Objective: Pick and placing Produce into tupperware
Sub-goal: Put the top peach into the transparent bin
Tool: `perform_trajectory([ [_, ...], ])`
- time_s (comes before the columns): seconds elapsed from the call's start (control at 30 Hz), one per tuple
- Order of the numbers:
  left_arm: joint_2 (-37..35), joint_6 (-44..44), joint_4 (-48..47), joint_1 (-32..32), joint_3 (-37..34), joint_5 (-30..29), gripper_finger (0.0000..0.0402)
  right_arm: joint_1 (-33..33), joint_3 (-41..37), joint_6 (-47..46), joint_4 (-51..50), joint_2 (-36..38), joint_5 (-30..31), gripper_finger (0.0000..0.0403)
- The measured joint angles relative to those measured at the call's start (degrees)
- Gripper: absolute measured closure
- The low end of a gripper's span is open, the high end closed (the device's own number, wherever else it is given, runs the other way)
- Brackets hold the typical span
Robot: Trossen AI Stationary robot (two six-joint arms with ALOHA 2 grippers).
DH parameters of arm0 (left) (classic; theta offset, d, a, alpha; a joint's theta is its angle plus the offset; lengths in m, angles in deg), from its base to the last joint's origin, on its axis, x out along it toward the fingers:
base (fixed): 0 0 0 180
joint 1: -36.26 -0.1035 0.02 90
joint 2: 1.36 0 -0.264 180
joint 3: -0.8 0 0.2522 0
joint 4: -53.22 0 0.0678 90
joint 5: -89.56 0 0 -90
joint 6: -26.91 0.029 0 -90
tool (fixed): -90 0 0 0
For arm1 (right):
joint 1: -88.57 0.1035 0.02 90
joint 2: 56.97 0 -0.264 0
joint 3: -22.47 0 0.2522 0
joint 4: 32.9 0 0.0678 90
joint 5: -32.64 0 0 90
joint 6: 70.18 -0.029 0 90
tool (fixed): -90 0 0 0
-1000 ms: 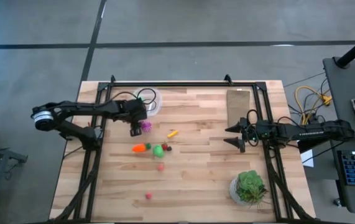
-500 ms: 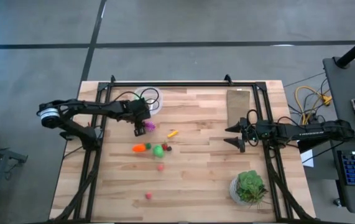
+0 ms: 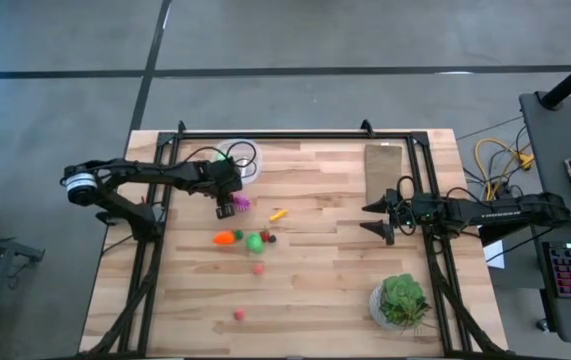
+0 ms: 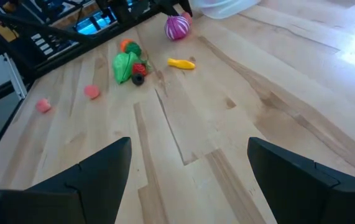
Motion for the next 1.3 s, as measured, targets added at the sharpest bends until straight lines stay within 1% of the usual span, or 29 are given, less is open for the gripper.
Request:
perform_trajectory([
  [0.13, -0.03, -0.11, -0.37, 0.00, -0.05, 1.22, 0.0331, 0.00, 0.00, 0.00, 0.00, 0.00, 0.00, 0.0090],
  [0.3, -0.12, -0.25, -1.26, 0.00, 1.15, 1.27, 0.0333, 0.00, 0.00, 0.00, 0.00, 0.00, 0.00, 0.0090],
  [0.4, -0.96, -1.48, -5.50, 0.05, 3.45, 1.30, 0.0334, 0.00, 0.02, 0.00, 0.00, 0.00, 0.00, 0.0090],
  [0.57, -5.16, -1.83, -10.55, 0.24, 8.48, 1.32, 0.0334, 0.00, 0.04, -0.02, 0.00, 0.00, 0.00, 0.0090],
  [0.73, -10.57, -2.99, -10.55, 0.22, 11.99, 1.14, 0.0334, 0.00, 0.04, -0.02, 0.00, 0.00, 0.00, 0.0090],
  [0.83, -11.09, -2.97, -9.41, -0.41, 12.94, -0.49, 0.0335, 0.00, 0.07, 0.00, 0.02, 0.00, 0.01, 0.0090],
  [1.0, -5.25, -2.79, -8.97, -3.96, 13.70, -1.47, 0.0335, 0.00, 0.07, -0.01, 0.02, 0.00, 0.00, 0.0090],
  [1.13, 0.56, -3.23, -9.06, -6.97, 15.58, -4.93, 0.0335, 0.00, 0.07, -0.01, 0.02, 0.00, 0.01, 0.0090],
  [1.3, 6.55, -7.94, -11.58, -11.26, 19.74, -4.95, 0.0325, 0.00, 0.07, -0.02, 0.02, 0.00, 0.02, 0.0090],
])
